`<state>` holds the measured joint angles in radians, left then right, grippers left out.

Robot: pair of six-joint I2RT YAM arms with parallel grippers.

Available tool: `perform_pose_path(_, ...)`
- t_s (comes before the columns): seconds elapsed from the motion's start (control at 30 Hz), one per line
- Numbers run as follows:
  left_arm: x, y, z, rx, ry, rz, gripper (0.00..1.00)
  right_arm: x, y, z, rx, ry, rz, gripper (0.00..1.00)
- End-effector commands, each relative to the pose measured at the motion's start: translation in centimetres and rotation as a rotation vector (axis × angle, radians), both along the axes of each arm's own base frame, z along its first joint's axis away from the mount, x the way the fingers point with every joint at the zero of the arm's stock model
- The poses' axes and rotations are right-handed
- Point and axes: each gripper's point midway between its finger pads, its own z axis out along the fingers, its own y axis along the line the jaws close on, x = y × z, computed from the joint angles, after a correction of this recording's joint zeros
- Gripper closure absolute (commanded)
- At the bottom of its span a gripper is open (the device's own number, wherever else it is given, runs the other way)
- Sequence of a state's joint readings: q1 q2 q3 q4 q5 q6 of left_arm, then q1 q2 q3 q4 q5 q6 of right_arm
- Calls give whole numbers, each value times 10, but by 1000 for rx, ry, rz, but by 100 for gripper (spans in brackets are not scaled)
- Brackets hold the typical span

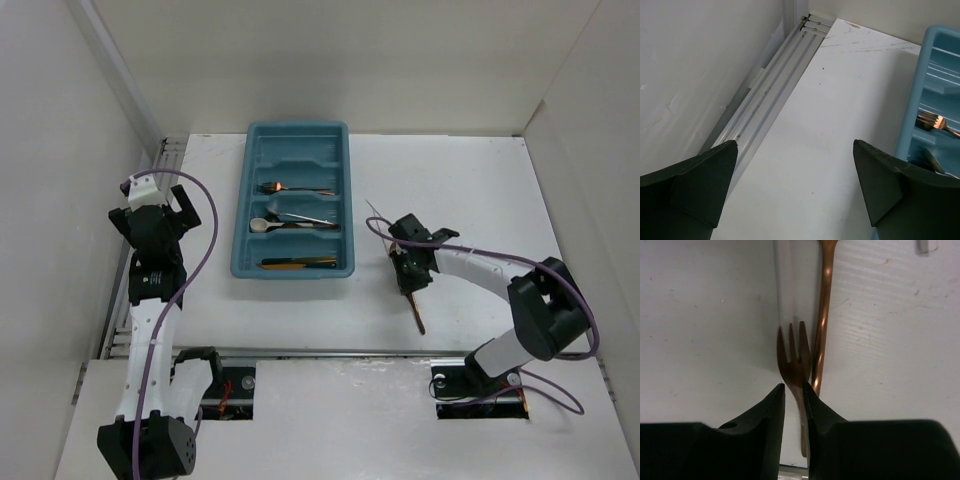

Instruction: Sort the eating utensils into containers

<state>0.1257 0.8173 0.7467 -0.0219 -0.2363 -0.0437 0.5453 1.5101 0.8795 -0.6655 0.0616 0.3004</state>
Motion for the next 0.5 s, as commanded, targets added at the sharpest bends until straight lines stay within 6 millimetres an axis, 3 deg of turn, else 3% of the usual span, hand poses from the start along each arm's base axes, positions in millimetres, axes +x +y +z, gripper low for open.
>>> perform_pose_path(0.0, -2, -1, 22, -5, -71, 6, 0, -4, 10, -1, 28, -3, -31, 74)
perform_pose_path(0.27, -5, -1, 18, -6, -61, 6, 0, -28, 7, -8, -58, 54, -14, 69)
perform_pose_path(0.33, -5, -1, 14, -8, -52, 6, 0, -34, 9, -4, -65, 51, 0, 62)
perform_pose_path(0.37, -5, -1, 14, -8, -52, 6, 0, -37, 5, -2, -79, 58, -14, 53)
perform_pose_path(0.47, -4, -1, 16, -6, -61, 6, 0, -48, -3, 7, -96, 57, -34, 46)
